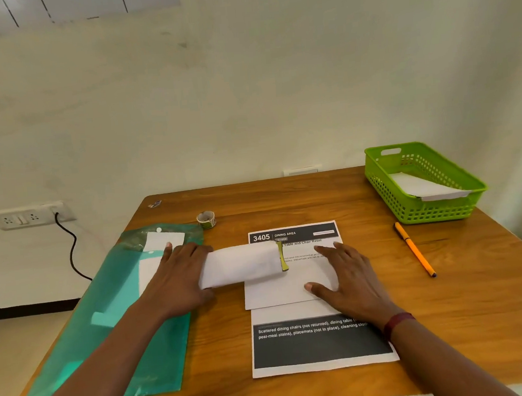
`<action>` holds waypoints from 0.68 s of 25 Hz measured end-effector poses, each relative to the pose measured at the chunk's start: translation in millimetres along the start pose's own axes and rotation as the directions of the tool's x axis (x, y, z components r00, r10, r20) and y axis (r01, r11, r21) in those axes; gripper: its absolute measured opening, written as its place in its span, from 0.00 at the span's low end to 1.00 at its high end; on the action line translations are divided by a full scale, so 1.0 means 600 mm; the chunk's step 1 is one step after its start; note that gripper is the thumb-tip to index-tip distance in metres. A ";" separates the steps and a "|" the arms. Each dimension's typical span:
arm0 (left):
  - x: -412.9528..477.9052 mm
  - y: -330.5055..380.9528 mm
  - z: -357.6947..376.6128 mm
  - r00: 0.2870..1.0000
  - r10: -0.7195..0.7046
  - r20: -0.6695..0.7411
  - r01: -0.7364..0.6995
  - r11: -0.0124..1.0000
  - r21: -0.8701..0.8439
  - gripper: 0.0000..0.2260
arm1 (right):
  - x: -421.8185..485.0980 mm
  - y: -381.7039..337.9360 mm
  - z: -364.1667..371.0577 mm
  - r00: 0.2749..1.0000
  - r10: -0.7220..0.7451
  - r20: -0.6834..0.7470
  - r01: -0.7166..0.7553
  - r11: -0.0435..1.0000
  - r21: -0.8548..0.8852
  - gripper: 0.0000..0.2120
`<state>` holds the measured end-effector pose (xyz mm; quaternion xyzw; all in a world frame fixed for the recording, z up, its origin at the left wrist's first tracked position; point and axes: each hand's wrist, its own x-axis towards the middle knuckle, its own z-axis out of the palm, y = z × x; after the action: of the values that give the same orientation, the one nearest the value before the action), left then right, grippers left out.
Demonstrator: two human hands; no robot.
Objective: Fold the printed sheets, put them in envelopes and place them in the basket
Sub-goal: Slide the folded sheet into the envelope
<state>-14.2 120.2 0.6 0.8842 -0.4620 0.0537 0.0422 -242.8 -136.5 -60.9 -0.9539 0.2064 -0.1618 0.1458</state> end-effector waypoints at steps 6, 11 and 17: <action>-0.014 -0.027 0.003 0.998 -0.061 0.036 0.062 0.998 -0.028 0.39 | 0.001 0.004 0.011 0.993 -0.114 -0.024 0.111 0.989 -0.098 0.36; -0.018 -0.026 0.007 0.993 -0.114 0.000 0.114 0.993 -0.033 0.39 | -0.007 -0.001 0.002 0.967 -0.007 -0.256 -0.002 0.999 -0.034 0.28; -0.009 -0.024 0.003 0.989 -0.139 -0.059 0.136 0.990 -0.046 0.39 | -0.010 0.007 -0.008 0.757 0.213 -0.618 -0.174 0.977 0.123 0.07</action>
<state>-5.6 132.6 -2.0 0.9108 -0.3993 0.0685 0.0788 -251.3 -138.5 -59.8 -0.8141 0.3357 -0.4604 0.1121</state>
